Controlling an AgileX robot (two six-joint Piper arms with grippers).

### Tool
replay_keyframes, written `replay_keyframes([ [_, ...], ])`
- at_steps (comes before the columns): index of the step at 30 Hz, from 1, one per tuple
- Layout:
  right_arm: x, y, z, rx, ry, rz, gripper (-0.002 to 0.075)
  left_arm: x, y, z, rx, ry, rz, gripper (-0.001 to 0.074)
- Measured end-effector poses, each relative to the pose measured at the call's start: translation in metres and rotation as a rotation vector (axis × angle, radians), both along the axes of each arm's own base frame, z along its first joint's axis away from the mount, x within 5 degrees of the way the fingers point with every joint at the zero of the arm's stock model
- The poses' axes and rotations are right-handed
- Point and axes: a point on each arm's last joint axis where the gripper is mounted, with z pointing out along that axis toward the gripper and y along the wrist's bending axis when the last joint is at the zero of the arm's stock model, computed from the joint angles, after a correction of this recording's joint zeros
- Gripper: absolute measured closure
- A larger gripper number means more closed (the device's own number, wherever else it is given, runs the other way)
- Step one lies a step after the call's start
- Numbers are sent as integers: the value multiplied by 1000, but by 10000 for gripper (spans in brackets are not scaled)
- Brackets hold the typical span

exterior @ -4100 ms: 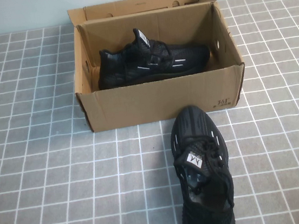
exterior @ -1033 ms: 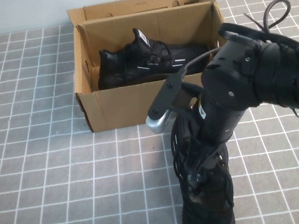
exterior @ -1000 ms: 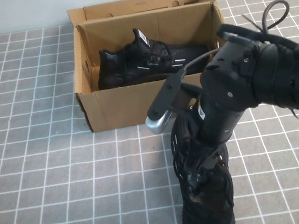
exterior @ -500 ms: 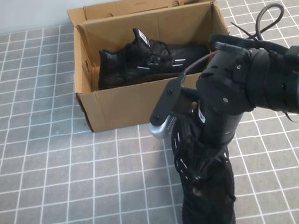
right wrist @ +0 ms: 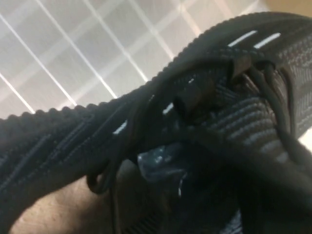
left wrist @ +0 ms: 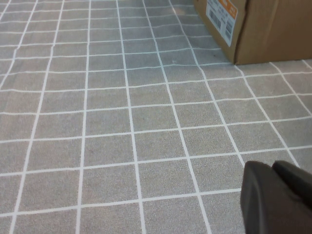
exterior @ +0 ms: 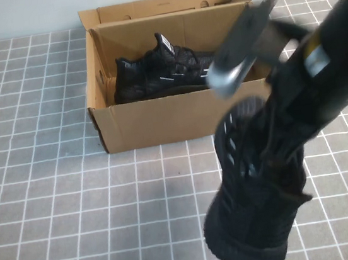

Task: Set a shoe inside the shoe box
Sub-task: Pick up the shoe from the table, then hand over the shoe

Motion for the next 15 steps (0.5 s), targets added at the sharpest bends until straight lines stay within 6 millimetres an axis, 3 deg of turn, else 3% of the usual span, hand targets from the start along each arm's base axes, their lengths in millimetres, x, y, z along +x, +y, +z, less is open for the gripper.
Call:
replay_keyframes([
  [3,-14,-10,30,95,-50,5,725,0,0,0,0,0,0,736],
  [6,-20,-13,44,147,-71,10,725,0,0,0,0,0,0,736],
  [15,-20,-8,47,172,-91,77,726,0,0,0,0,0,0,736],
])
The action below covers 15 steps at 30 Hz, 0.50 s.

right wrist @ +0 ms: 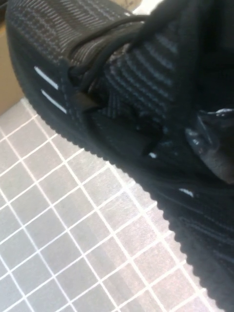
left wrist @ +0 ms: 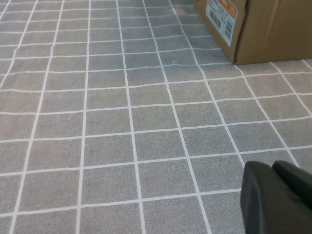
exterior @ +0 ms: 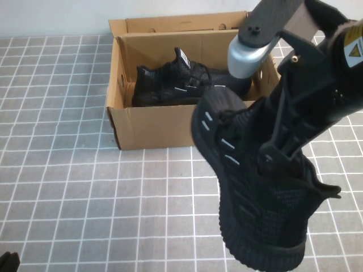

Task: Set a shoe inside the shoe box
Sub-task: Hand over the shoe

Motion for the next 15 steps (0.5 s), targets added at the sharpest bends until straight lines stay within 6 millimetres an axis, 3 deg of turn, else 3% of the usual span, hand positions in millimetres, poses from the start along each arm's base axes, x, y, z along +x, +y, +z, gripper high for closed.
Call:
replay_keyframes([
  [10,0,2,1,11,-20,30,726,1,0,4,-2,-46,5,736],
  [15,1,4,0,14,-8,33,726,4,-1,22,-286,-199,45,736],
])
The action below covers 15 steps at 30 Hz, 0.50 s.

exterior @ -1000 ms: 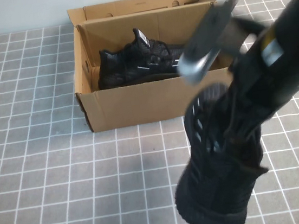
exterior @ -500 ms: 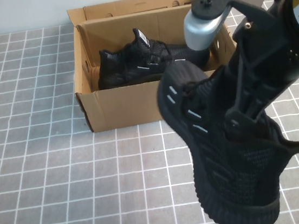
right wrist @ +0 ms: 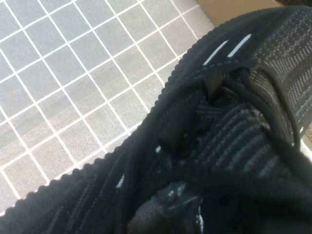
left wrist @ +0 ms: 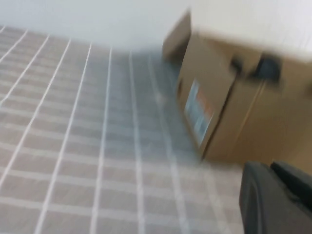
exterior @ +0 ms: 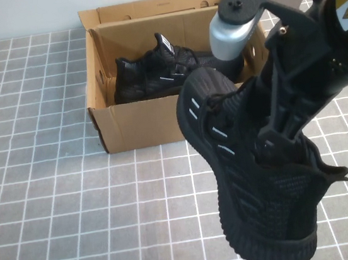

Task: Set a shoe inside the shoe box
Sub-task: Hand over the shoe

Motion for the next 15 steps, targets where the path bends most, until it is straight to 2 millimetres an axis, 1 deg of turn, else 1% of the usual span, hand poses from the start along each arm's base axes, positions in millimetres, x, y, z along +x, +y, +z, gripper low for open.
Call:
replay_keyframes([
  [6,5,6,-7,-14,22,1,726,0,3,14,-158,-128,28,736],
  [8,8,8,-10,-18,26,1,726,0,3,16,-233,-145,33,736],
  [11,13,12,-14,-21,14,-3,726,-2,1,22,-278,-90,13,736],
  [13,17,14,-16,-28,-1,-7,726,-4,-1,34,-266,-47,-8,736],
  [15,21,16,-19,-38,-7,-9,726,-3,-3,46,-238,32,-25,736],
])
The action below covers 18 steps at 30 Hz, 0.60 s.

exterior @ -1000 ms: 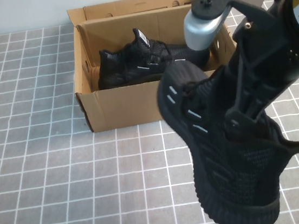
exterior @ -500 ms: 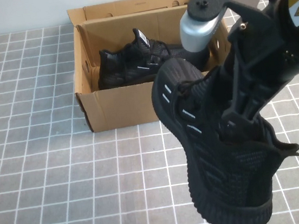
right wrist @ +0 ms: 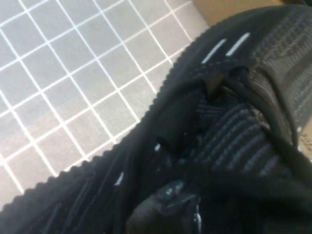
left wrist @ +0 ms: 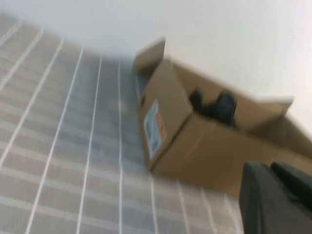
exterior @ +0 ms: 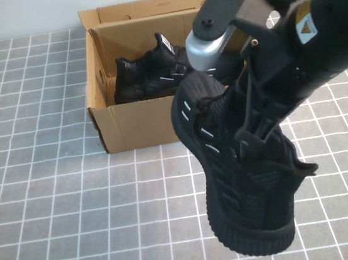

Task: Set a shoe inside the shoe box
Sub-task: Hand over the shoe

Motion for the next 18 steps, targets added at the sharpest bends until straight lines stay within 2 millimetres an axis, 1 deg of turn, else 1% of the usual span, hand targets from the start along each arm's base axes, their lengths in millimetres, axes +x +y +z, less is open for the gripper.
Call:
replay_keyframes([
  [3,4,2,-4,-9,3,-10,726,9,-4,14,56,134,-36,736],
  [7,9,4,-3,-16,-12,-21,726,31,-11,34,201,287,-104,736],
  [10,10,3,4,-12,-39,-26,726,51,-17,49,302,374,-176,736],
  [14,13,0,13,-8,-83,-41,726,82,-29,70,428,426,-318,736],
  [18,23,-11,21,13,-109,-89,726,113,-43,88,474,416,-463,736],
])
